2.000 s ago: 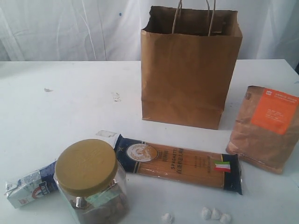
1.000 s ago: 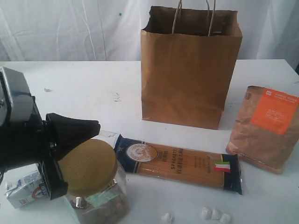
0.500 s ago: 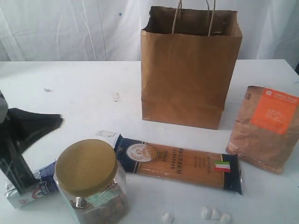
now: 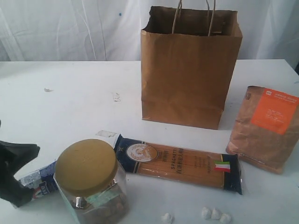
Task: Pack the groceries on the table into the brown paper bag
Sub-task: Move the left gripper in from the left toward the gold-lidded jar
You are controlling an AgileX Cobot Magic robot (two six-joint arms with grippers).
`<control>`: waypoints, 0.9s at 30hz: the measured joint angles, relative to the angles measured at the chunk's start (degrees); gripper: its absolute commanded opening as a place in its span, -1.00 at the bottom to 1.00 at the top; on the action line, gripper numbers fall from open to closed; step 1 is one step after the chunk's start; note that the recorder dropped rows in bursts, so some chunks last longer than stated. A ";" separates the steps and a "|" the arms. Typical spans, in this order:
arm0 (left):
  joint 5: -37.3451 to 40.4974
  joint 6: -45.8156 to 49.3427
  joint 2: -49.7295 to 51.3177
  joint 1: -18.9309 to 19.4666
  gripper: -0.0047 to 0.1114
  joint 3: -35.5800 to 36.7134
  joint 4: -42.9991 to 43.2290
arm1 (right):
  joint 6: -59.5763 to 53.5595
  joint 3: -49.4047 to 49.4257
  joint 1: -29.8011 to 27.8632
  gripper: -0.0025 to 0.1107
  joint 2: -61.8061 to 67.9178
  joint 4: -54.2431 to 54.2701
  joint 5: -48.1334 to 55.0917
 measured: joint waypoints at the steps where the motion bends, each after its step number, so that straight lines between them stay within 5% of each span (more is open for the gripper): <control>1: 2.67 -0.39 0.34 0.00 -0.92 0.00 0.59 | 0.00 0.00 0.00 -0.96 0.00 0.00 0.00; 8: 32.39 8.37 1.48 0.00 -0.92 -4.04 1.76 | 0.00 0.00 0.00 -0.96 0.00 0.00 0.00; 11: 46.70 21.03 4.84 0.00 -0.92 -5.46 -0.70 | 0.00 0.00 0.00 -0.96 0.00 0.00 0.00; 14: 52.66 36.99 9.59 0.00 -0.92 -7.42 -6.95 | 0.00 0.00 0.00 -0.96 0.00 0.00 0.00; 19: 57.60 65.01 16.80 0.00 -0.92 -13.59 -30.44 | 0.00 0.00 0.00 -0.96 0.00 0.00 0.00; 27: 67.85 97.20 17.61 0.00 -0.92 -30.67 -86.43 | 0.00 0.00 0.00 -0.96 0.00 0.00 0.00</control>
